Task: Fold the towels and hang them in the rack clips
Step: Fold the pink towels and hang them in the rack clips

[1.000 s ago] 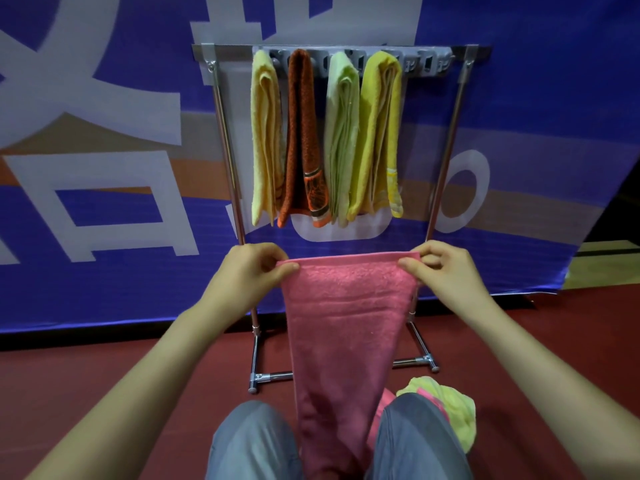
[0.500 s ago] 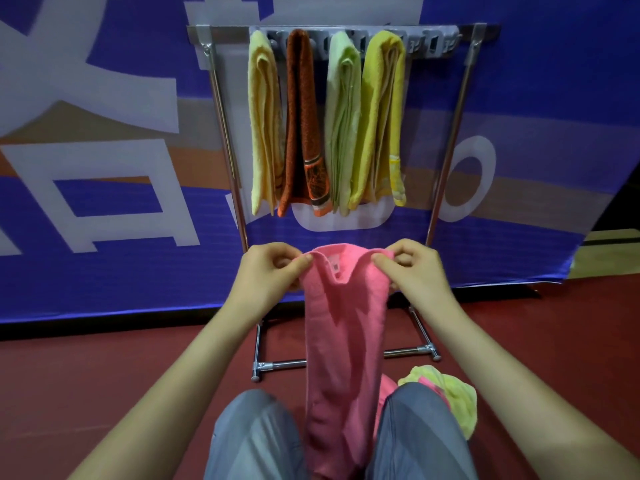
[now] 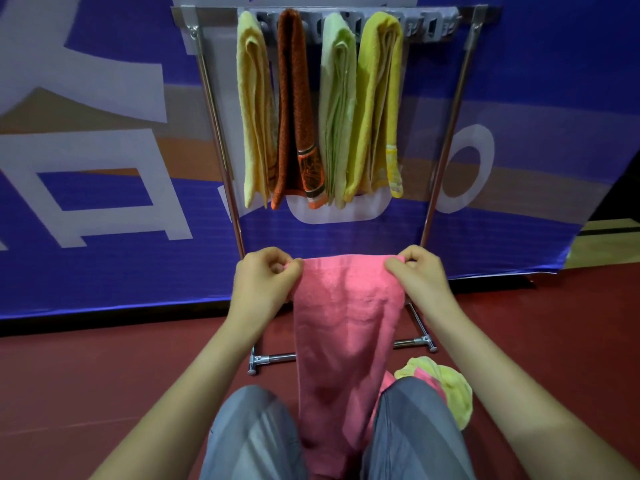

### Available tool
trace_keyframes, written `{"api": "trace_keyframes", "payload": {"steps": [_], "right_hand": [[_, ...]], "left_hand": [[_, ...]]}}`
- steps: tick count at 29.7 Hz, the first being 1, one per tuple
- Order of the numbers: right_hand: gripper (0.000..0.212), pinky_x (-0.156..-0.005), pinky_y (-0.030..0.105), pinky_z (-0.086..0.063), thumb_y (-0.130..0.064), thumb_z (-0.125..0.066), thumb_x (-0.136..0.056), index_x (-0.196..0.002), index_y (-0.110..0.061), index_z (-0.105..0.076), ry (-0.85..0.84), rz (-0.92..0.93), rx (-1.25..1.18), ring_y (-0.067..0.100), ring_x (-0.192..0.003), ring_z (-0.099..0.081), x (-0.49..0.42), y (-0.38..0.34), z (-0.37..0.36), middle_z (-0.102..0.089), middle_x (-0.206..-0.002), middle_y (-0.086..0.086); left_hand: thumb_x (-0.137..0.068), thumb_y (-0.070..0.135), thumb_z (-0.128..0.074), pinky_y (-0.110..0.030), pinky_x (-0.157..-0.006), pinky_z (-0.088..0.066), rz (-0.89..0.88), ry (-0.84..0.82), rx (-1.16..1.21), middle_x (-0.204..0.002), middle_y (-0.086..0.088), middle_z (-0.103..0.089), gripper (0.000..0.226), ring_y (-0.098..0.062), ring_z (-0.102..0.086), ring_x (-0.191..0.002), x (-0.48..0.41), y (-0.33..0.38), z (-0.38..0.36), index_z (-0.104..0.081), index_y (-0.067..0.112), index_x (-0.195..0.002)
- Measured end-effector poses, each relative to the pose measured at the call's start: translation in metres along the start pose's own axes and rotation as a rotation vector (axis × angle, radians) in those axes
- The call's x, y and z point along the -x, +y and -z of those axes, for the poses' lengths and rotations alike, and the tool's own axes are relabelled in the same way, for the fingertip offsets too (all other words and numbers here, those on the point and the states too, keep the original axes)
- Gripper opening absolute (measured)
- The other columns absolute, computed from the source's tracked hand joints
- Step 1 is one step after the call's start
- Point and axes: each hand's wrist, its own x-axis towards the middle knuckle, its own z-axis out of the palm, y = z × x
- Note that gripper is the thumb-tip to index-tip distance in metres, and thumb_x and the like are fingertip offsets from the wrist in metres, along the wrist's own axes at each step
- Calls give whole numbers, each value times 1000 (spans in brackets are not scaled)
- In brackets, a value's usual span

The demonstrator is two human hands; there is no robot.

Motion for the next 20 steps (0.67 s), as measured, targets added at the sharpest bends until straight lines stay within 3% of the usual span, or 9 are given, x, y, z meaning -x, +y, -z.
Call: {"api": "trace_keyframes", "payload": {"steps": [3, 8, 12, 16, 20], "right_hand": [[32, -37, 15, -20, 2, -56, -77, -55, -14, -40, -40, -34, -38, 3, -33, -27, 1, 3, -8, -33, -49, 3], [28, -44, 20, -28, -1, -59, -79, -58, -14, -45, -155, -84, -121, 13, -51, -37, 9, 6, -30, -48, -57, 9], [22, -38, 17, -45, -1, -59, -82, -64, -11, -52, -255, -137, -226, 1, -37, -51, 17, 9, -40, -56, -41, -5], [6, -45, 17, -52, 0, -54, -86, -83, -3, -57, -366, -152, -300, 3, -39, -56, 22, 9, -42, -57, -63, 9], [22, -55, 16, -54, 10, -42, -87, -96, -3, -58, -471, -166, -306, 4, -44, -60, 27, 10, -43, -58, -70, 10]], "left_hand": [[-78, 18, -63, -40, -64, -53, 29, -9, 3, -48, -6, -56, 24, -23, -55, -51, -3, -2, -11, -57, 16, -55], [-79, 22, -64, -37, -64, -51, 7, -67, 8, -52, -7, -60, 20, -17, -53, -53, -1, -6, -32, -61, 14, -61], [-81, 27, -64, -43, -67, -53, -21, -144, 29, -61, -15, -66, 22, -19, -56, -57, 1, -13, -46, -64, 11, -66], [-84, 24, -61, -44, -70, -53, -30, -179, 28, -66, -15, -69, 21, -24, -62, -63, 1, -17, -48, -68, 6, -74], [-84, 29, -59, -24, -63, -48, -7, -207, 42, -61, 2, -63, 23, 6, -54, -50, 4, -22, -44, -69, 8, -82]]}}
